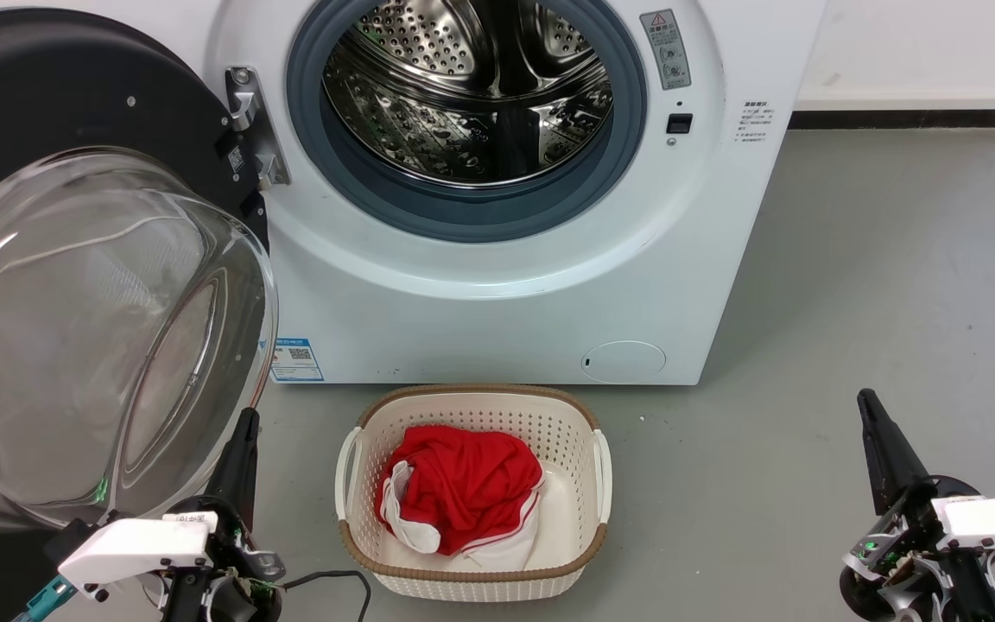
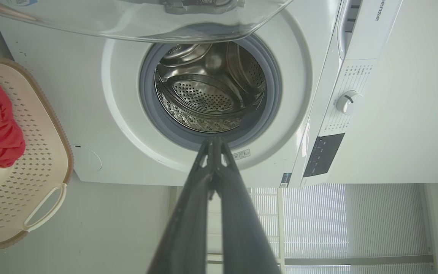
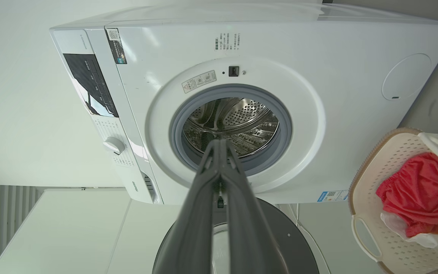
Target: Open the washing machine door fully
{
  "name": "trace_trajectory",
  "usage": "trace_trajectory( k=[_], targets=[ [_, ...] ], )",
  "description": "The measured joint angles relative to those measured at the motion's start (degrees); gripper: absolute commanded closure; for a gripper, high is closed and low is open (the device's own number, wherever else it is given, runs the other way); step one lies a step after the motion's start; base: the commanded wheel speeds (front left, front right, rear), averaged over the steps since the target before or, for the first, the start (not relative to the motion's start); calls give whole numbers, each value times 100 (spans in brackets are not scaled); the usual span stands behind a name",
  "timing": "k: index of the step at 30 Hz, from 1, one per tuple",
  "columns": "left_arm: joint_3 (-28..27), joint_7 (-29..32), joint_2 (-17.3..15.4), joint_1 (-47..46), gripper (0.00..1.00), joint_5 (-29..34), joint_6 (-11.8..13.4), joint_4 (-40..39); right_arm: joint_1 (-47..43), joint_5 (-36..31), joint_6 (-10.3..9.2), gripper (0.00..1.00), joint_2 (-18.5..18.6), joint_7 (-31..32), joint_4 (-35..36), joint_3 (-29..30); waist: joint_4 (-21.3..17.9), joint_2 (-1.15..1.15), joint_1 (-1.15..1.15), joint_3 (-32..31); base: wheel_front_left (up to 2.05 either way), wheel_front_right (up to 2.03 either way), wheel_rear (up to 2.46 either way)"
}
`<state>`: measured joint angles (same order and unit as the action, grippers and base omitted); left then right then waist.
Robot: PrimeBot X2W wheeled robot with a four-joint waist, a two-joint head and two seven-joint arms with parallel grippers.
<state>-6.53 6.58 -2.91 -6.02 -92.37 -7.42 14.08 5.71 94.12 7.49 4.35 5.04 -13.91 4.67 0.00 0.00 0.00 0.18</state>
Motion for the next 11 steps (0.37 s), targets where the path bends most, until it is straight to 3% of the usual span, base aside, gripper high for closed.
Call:
trace_trajectory(
  k=[11],
  targets=[
    [0, -1, 0, 0, 100, 0, 0, 0, 1, -26, 0, 100, -20, 10, -1, 23, 0, 0, 0, 0, 0, 0, 0]
  ],
)
